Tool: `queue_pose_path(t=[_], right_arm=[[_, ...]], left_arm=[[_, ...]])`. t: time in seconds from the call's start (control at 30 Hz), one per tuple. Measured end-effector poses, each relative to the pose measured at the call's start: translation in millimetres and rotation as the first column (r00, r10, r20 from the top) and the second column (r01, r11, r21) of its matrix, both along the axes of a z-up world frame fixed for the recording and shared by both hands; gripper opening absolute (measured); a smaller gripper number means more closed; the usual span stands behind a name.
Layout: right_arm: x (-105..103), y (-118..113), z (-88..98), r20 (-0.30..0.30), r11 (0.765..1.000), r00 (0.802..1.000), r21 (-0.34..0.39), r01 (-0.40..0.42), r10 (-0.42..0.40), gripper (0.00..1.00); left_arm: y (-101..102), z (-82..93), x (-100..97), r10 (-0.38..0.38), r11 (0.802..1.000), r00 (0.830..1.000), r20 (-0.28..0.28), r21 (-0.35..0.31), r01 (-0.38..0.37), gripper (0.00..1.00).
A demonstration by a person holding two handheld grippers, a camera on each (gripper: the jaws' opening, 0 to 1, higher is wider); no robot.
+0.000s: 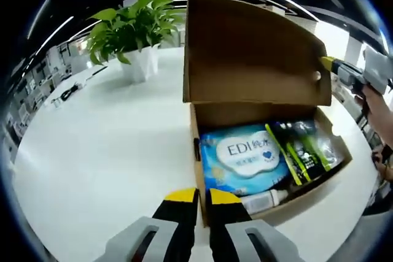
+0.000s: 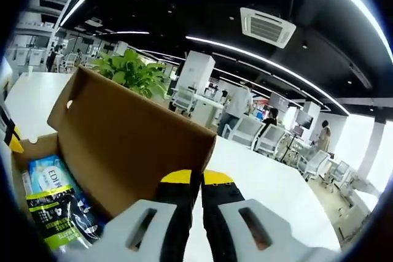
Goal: Operate the shoe box by opening the lid, removing the specified soft item, and placing it in the target area until the item is outside and the box remains undamaged.
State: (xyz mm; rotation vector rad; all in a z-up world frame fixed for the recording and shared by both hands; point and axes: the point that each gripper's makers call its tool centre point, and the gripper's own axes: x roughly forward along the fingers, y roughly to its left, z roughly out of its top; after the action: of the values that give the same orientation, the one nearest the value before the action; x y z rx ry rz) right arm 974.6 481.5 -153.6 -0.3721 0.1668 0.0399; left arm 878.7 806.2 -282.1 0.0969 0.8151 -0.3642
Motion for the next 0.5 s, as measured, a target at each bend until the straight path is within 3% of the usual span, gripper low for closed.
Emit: queue_pose_path(t=[0.5], right_arm=[[33.9,-11.6,-19.7,-0.056,1.0,0.998,0.025,0.003,-0.002,0.02]], left_arm=[[-2.6,1.3,-2.1,0.005,1.0,1.0,-0.003,-0.009,-0.005,0.05]])
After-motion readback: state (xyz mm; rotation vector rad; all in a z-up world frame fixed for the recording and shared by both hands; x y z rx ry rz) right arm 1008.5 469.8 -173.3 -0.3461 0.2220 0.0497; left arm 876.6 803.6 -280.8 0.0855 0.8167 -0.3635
